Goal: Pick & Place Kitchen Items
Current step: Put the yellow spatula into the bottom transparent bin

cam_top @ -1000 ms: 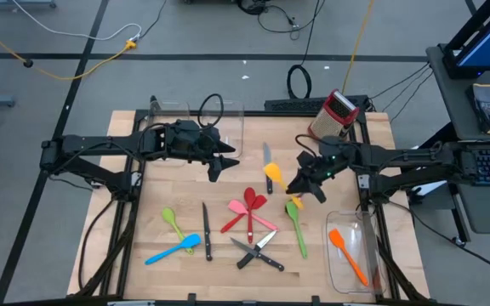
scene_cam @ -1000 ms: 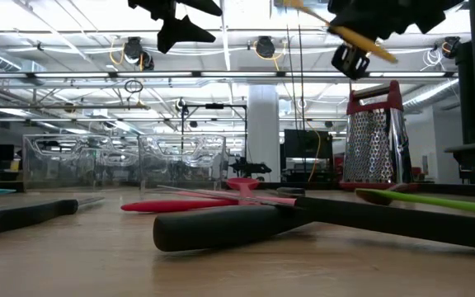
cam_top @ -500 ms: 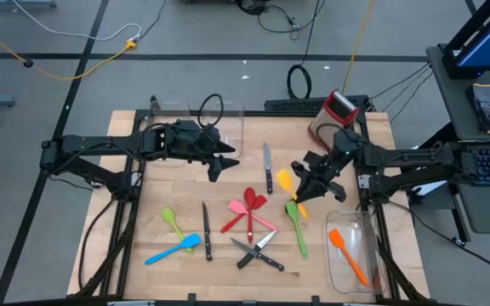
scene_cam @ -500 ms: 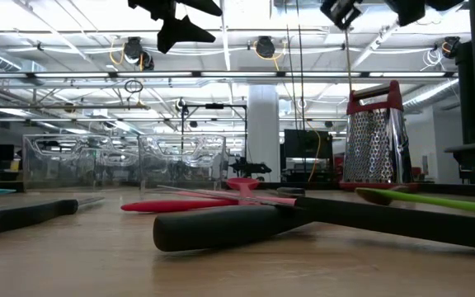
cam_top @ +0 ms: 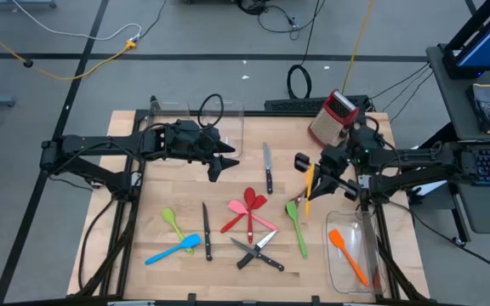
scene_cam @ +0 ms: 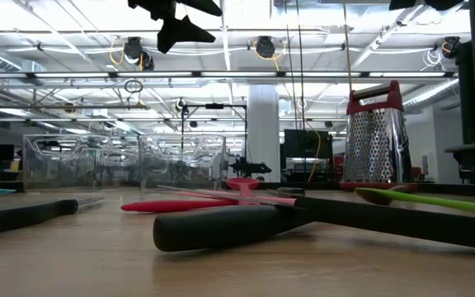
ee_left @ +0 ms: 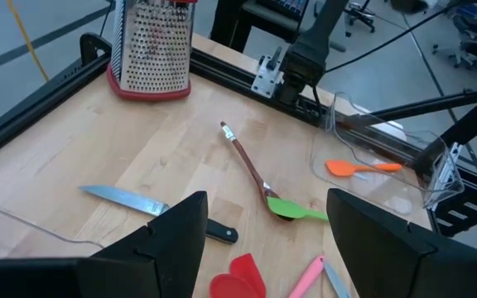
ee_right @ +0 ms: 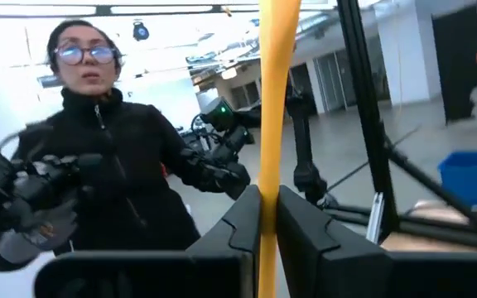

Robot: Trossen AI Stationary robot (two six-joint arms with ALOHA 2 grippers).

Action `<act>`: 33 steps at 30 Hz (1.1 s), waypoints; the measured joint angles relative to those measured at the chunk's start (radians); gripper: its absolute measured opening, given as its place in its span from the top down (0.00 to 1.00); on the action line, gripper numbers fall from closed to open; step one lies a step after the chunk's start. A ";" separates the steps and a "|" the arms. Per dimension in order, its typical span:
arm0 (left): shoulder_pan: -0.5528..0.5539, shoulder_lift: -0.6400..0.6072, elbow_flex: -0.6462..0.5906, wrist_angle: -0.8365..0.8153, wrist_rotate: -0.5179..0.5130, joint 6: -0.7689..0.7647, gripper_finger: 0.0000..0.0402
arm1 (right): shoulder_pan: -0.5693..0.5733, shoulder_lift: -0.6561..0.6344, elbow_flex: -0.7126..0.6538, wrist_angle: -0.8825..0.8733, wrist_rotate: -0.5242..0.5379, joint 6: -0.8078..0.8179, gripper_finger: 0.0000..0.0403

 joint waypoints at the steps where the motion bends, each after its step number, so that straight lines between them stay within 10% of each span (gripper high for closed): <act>1: 0.000 0.000 0.000 0.000 0.000 0.001 0.37 | 0.005 0.000 0.000 0.008 0.005 -0.025 0.96; 21: 0.000 0.000 0.000 -0.001 0.000 0.008 0.37 | 0.057 0.000 0.000 0.061 0.009 -0.091 0.96; 33: 0.000 0.000 0.000 -0.002 0.000 0.007 0.37 | 0.057 0.000 -0.001 -0.029 0.146 0.519 0.96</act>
